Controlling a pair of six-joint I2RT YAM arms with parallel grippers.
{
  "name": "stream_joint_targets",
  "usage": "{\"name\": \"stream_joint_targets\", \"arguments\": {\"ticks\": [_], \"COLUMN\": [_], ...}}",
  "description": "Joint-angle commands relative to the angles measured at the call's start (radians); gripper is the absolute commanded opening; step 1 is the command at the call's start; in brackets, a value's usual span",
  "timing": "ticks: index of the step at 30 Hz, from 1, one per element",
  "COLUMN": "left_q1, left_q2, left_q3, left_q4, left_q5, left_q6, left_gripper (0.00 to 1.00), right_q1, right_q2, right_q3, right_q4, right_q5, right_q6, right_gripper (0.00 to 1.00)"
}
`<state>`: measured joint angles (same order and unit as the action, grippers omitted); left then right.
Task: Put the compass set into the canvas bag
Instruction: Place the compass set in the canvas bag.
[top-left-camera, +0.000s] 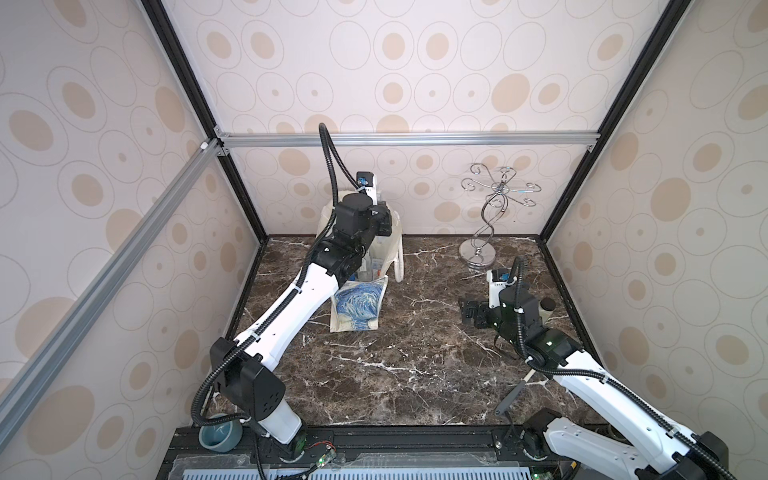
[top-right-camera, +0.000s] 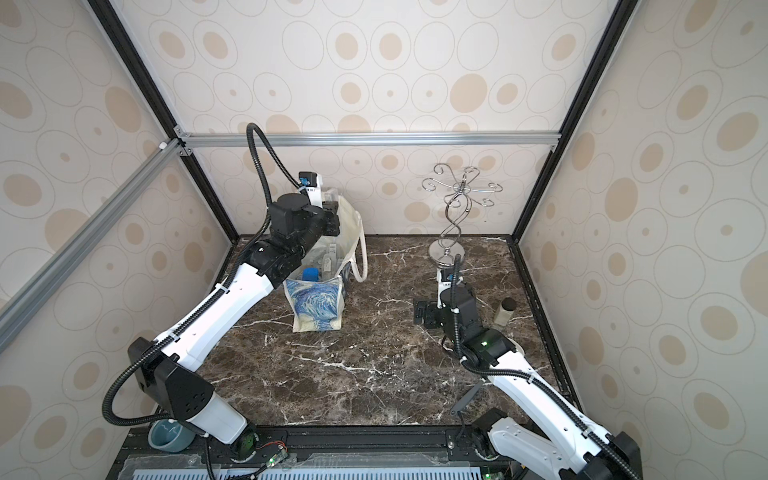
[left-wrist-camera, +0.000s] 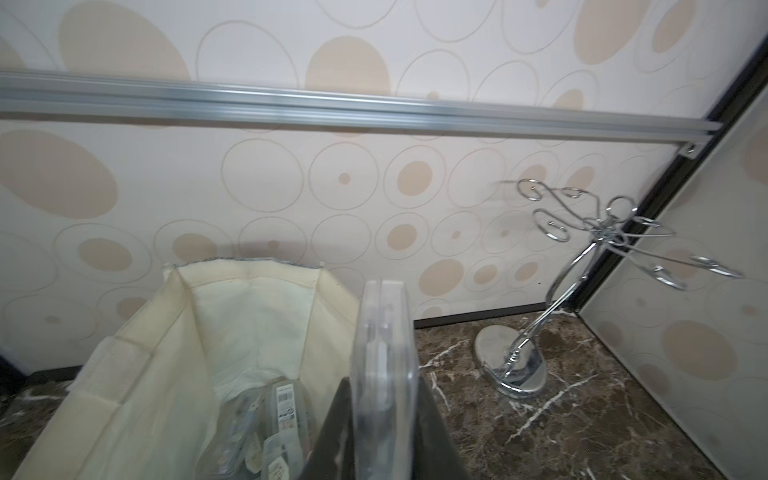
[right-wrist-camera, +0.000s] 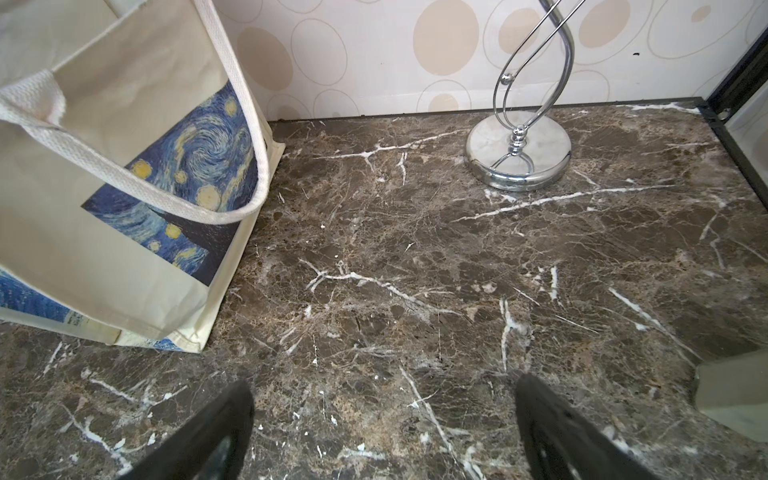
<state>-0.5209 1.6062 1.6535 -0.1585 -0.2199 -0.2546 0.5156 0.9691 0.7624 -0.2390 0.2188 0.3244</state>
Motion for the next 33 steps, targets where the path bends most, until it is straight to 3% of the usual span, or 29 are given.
{"name": "stream_joint_targets", "arguments": {"ticks": [1, 12, 19, 24, 30, 33], "left_q1": [0.015, 0.032, 0.032, 0.032, 0.032, 0.033], "left_q2": [0.023, 0.132, 0.114, 0.075, -0.019, -0.078], "left_q3": [-0.054, -0.202, -0.262, -0.235, -0.205, -0.202], "left_q4": [-0.053, -0.078, -0.050, -0.049, -0.031, -0.006], "left_q5": [-0.081, -0.132, -0.117, -0.117, -0.110, -0.112], "left_q6": [0.025, -0.023, -0.039, -0.018, 0.029, 0.065], "left_gripper": [0.17, 0.17, 0.28, 0.55, 0.96, 1.00], "right_q1": [-0.002, -0.002, -0.002, -0.002, -0.004, -0.022], "right_q2": [0.016, 0.034, 0.037, 0.040, 0.060, 0.081], "right_q3": [-0.005, -0.015, -0.017, -0.013, -0.006, 0.003], "right_q4": [-0.026, -0.048, -0.074, -0.094, -0.124, -0.131], "right_q5": [0.014, 0.029, 0.069, 0.099, 0.156, 0.149], "right_q6": [0.008, 0.017, 0.018, 0.000, -0.024, -0.041], "right_gripper": [1.00, 0.99, 1.00, 1.00, 1.00, 1.00]}}
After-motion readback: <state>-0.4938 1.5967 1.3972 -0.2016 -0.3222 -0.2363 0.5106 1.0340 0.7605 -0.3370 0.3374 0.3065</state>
